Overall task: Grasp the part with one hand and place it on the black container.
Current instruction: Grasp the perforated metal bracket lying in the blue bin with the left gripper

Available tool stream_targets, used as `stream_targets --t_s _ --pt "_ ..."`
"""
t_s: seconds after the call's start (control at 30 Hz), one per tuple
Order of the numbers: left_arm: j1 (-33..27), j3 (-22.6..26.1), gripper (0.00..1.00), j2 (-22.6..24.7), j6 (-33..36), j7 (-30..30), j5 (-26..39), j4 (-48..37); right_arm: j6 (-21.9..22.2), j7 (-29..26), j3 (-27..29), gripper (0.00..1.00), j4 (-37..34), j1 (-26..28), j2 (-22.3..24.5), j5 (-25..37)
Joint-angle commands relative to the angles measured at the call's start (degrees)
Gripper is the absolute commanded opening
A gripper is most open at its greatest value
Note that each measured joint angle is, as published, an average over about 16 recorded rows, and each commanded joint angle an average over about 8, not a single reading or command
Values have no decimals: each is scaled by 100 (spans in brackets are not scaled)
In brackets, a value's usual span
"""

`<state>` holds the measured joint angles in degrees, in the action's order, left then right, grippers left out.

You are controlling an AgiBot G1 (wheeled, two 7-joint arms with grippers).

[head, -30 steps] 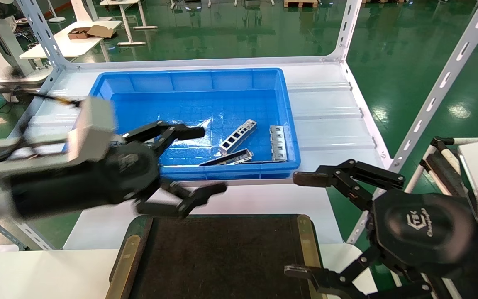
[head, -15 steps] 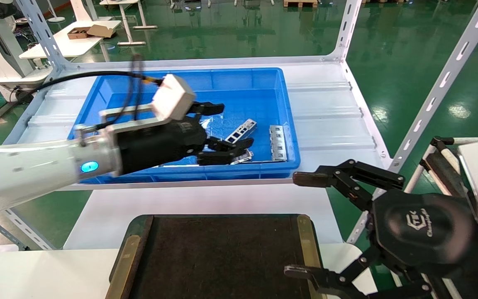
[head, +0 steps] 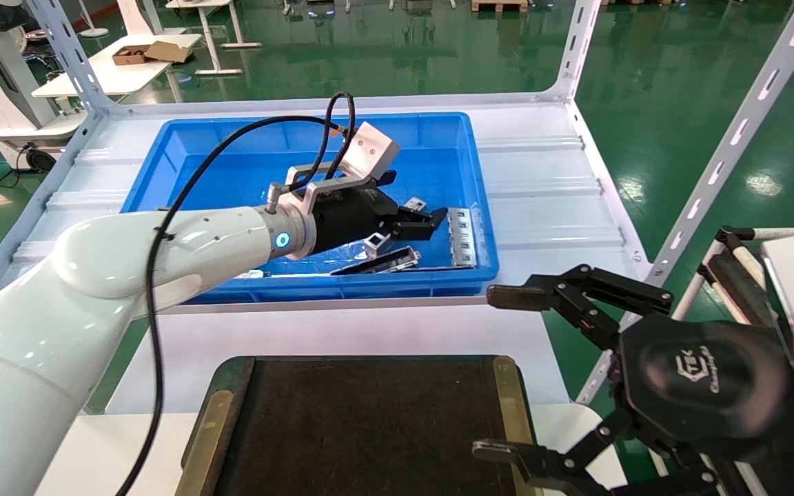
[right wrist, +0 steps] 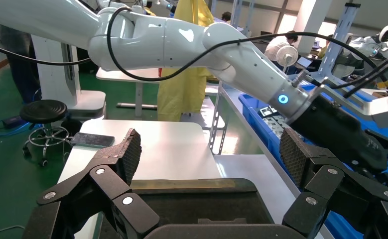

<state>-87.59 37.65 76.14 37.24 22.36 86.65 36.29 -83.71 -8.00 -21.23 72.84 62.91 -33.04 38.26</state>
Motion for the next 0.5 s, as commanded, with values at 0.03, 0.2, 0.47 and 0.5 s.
stream_targets --t_s 0.03,0.2,0.47,0.5 --pt "-108 51 100 184 -180 -32 37 -335 0 0 0 100 0 0 0 0" --pt "-178 428 100 223 -482 129 -185 -544 0 0 0 100 0 0 0 0" --pt "-257 1086 26 226 -900 532 -489 -833 0 0 -1 22 0 0 0 -1" --pt "-267 1161 14 226 -936 579 -525 -862 0 0 -1 10 0 0 0 -1"
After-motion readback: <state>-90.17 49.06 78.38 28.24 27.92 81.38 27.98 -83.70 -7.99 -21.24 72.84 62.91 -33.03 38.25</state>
